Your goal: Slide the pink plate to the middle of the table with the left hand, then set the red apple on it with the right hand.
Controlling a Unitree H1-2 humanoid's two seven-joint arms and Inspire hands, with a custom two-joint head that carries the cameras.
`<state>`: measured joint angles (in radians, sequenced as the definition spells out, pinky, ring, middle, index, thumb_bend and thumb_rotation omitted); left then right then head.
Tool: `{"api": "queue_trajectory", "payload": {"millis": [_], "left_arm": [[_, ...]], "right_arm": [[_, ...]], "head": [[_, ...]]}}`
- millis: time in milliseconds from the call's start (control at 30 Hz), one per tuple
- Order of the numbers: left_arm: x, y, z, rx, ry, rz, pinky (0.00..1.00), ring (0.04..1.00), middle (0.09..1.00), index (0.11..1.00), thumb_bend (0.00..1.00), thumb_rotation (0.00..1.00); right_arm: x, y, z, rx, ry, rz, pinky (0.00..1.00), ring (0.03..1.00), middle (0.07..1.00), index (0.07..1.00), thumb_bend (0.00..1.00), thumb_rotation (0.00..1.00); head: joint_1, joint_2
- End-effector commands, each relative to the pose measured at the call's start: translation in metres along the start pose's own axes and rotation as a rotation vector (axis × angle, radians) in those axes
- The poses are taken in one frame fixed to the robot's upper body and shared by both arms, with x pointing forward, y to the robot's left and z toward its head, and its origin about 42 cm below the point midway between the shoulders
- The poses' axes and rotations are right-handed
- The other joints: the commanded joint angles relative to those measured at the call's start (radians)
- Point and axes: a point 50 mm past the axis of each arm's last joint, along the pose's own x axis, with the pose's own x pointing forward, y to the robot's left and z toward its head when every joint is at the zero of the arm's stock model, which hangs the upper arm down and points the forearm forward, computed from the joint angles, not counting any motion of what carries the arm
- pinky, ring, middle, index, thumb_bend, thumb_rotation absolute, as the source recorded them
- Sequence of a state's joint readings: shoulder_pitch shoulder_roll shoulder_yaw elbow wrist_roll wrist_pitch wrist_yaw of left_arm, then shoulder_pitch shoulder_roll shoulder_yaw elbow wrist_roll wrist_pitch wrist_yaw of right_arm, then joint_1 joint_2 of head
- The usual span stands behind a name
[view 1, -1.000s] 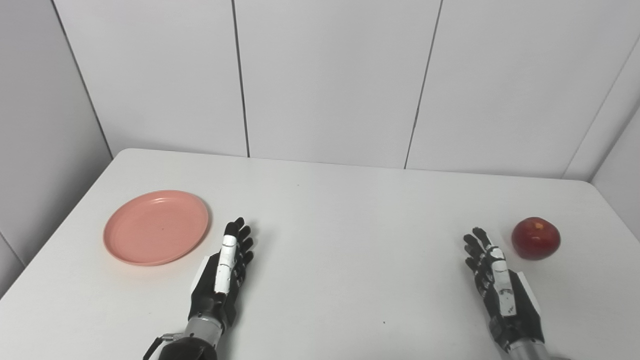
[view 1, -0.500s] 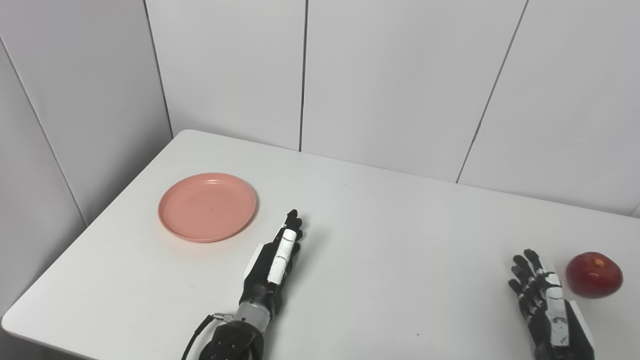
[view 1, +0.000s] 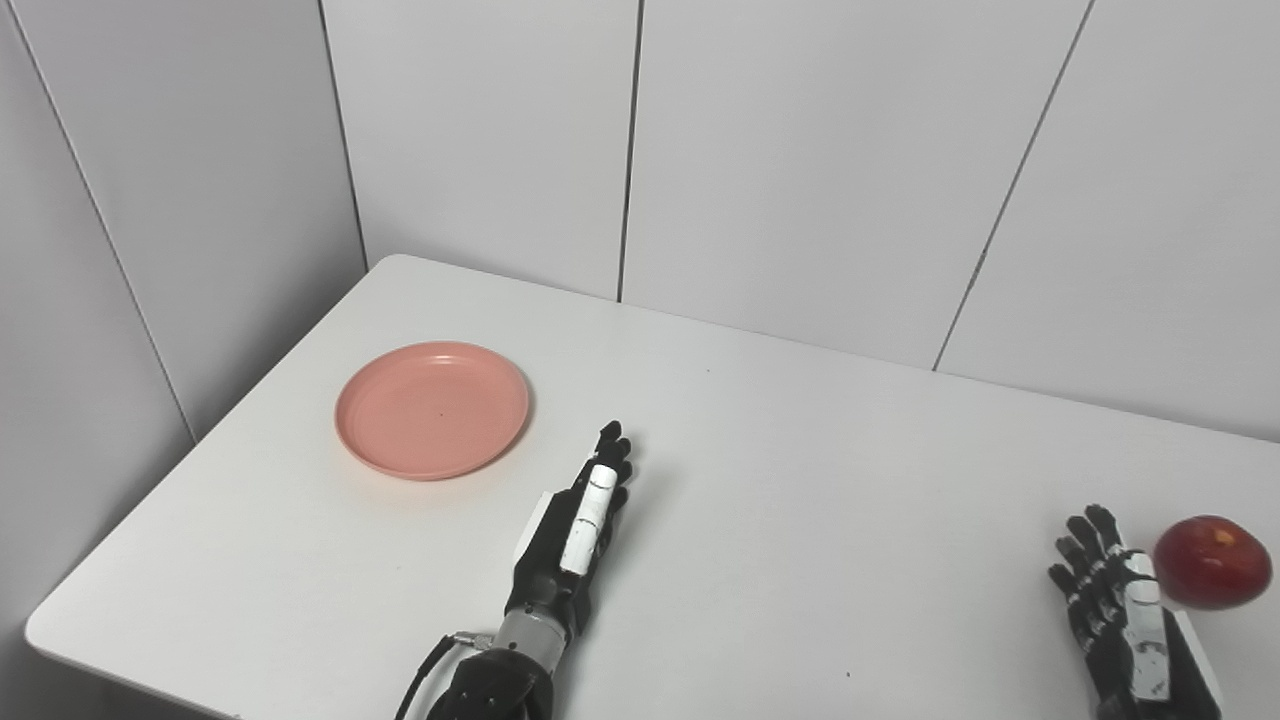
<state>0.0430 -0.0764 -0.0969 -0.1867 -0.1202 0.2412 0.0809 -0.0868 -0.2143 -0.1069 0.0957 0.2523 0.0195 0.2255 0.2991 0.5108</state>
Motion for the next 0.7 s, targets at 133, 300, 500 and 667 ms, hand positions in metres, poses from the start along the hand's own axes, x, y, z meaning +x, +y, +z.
{"api": "queue_trajectory", "payload": {"millis": [133, 300, 500, 667], "left_arm": [[-0.0091, -0.0084, -0.0096, -0.024, 0.027, -0.003, 1.00, 1.000, 1.000, 1.000, 0.76, 0.97], [-0.0091, -0.0091, -0.0101, -0.031, 0.024, -0.001, 1.00, 1.000, 1.000, 1.000, 0.75, 0.97], [-0.0070, -0.0124, -0.0124, -0.025, 0.025, 0.000, 1.00, 1.000, 1.000, 1.000, 0.77, 0.96], [-0.0061, -0.0163, -0.0150, -0.023, 0.038, 0.004, 1.00, 1.000, 1.000, 1.000, 0.80, 0.97]], "right_arm": [[-0.0138, 0.0011, -0.0116, 0.012, 0.042, -0.015, 1.00, 1.000, 0.991, 1.000, 0.78, 1.00], [-0.0143, 0.0016, -0.0103, 0.002, 0.035, -0.009, 1.00, 1.000, 0.990, 1.000, 0.78, 1.00], [-0.0141, 0.0001, -0.0110, 0.007, 0.044, -0.023, 1.00, 1.000, 0.989, 1.000, 0.76, 1.00], [-0.0159, -0.0001, -0.0084, 0.024, 0.055, -0.020, 1.00, 1.000, 0.991, 1.000, 0.73, 1.00]], "head": [[0.000, 0.001], [0.004, -0.005], [0.051, -0.025], [0.080, -0.038]]}}
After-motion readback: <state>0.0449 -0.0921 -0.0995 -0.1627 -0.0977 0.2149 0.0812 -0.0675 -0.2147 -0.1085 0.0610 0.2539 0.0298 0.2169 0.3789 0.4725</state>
